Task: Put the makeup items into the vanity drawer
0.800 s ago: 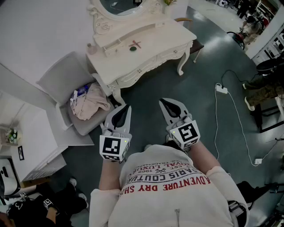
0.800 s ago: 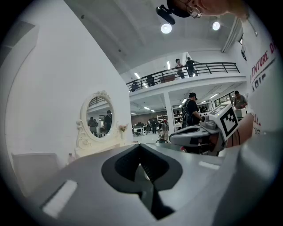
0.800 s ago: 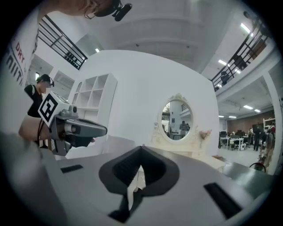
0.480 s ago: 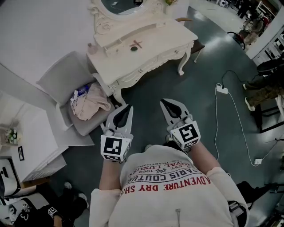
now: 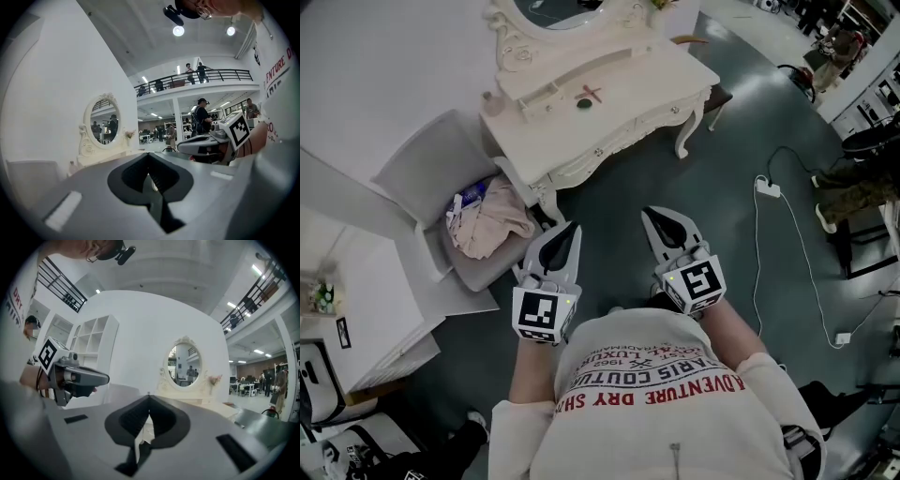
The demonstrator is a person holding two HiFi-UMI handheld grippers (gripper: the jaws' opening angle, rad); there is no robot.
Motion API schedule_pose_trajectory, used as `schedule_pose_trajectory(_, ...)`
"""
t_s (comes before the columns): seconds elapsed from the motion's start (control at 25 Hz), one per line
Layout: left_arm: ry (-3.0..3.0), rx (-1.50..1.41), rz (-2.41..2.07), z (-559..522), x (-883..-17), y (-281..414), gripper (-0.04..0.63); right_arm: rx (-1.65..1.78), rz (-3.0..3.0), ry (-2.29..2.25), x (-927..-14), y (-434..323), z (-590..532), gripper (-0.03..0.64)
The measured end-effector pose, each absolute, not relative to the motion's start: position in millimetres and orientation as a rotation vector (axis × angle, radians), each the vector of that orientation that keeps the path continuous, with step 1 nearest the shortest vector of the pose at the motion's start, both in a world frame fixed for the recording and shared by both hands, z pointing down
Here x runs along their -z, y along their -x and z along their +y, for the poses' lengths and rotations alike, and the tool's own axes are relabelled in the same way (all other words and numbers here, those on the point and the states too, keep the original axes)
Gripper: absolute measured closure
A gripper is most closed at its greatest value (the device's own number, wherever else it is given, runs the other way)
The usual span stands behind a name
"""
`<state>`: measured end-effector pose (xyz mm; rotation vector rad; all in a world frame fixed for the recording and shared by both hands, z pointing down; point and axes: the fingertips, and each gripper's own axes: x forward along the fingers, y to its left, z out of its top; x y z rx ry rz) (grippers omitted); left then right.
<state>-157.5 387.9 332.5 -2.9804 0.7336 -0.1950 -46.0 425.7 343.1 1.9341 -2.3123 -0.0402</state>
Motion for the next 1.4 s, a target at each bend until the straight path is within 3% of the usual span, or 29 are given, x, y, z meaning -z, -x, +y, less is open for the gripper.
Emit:
schedule_pose_trajectory(0.44, 2.939, 0.250, 0.885, 317, -349, 134, 0.586, 0.029, -2.395, -1.784, -363, 18, 339, 0.609)
schedule_pose_trajectory(1.04, 2.820, 0.265, 1.412, 149, -346, 18, 0.586, -0.019, -2.616, -1.335, -369, -105, 134, 0.609)
schedule_pose_trajectory(1.4, 2.751, 0.311, 1.646, 83, -364, 0, 0.586, -0.094, -2.628, -1.135, -398, -129, 44, 0.609)
